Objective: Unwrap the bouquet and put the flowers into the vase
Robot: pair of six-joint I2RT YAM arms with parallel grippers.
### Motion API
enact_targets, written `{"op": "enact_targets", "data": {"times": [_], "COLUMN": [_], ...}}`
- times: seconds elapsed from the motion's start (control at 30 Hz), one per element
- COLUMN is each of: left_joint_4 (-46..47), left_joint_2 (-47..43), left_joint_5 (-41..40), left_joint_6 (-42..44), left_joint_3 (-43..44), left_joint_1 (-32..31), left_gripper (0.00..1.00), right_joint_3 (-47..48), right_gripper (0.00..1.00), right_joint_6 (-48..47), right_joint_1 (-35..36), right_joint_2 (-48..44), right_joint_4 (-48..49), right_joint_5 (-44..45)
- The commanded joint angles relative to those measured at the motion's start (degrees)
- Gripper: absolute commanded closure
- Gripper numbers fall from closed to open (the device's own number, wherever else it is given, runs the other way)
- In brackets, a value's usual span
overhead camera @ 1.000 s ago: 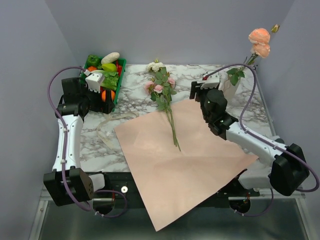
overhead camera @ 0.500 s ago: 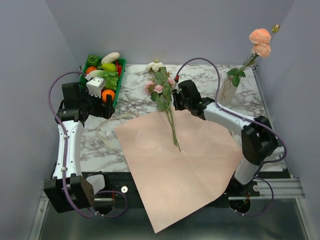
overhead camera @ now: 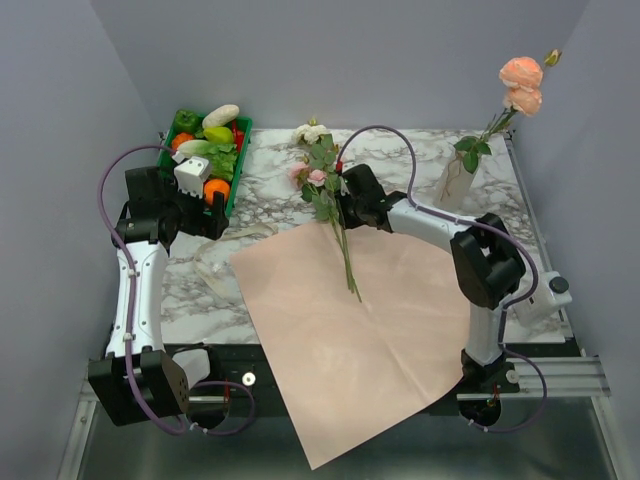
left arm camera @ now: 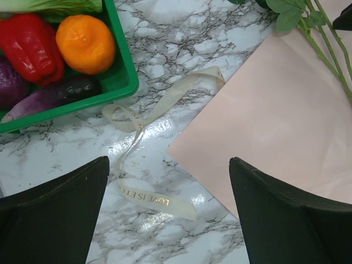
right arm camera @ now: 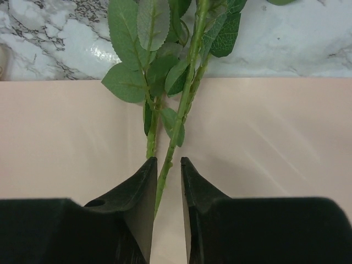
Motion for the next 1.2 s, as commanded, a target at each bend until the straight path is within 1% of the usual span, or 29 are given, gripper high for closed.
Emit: {"op": "enact_targets", "data": {"times": [0.0,0.07,0.23,0.3,0.33,0.37,0.4,0.47,0.57,0.87,0.97,1.17], "left_joint_4": [0.84,0.84,1.10,1.37,1.45,1.54,1.63,1.80,2.07,2.33,2.51,2.51], "left_joint_2": [-0.41,-0.41,-0.41,-0.32,-0.24,-0.24,-0.15,-0.06,-0.15,-0.32,-0.32,-0.50], "left_joint_5": [-1.64,-1.73,-2.17,-2.25,-2.34,-2.34,-2.43,-2.43,-2.43,-2.17,-2.17,-2.34], "left_joint_6": [1.00,1.09,1.61,1.79,1.70,1.79,1.88,1.79,1.79,1.53,1.44,1.44], "left_joint_3": [-0.45,-0.54,-1.15,-1.41,-1.59,-1.76,-1.85,-2.03,-2.38,-2.82,-2.91,-3.00], "left_joint_1": [0.29,0.29,0.29,0.37,0.29,0.29,0.29,0.29,0.29,0.29,0.29,0.29], "left_gripper": [0.01,0.01,0.01,0.01,0.01,0.01,0.01,0.01,0.01,0.01,0.01,0.01], "right_joint_3": [2.29,2.56,2.12,1.85,1.85,1.85,1.94,1.94,1.59,-2.36,-4.73,-10.09], "right_gripper": [0.73,0.75,0.74,0.75,0.78,0.85,0.89,0.95,0.99,0.99,0.99,0.99], "right_joint_6": [-0.37,-0.37,-0.55,-0.64,-0.64,-0.64,-0.72,-0.64,-0.64,-2.22,-2.48,-4.33], "right_joint_1": [0.09,0.18,0.09,0.09,0.09,0.09,0.09,0.09,0.09,0.09,0.18,0.27], "right_joint_2": [3.12,4.17,4.97,5.14,5.14,5.14,5.14,4.53,2.60,-7.41,-11.89,-21.82], "right_joint_4": [-1.47,-1.55,-1.55,-1.55,-1.55,-1.47,-1.47,-1.47,-1.20,2.92,5.82,14.69], "right_joint_5": [-0.50,-0.24,0.29,0.73,0.65,0.64,0.73,0.64,0.56,0.03,-0.06,1.08]}}
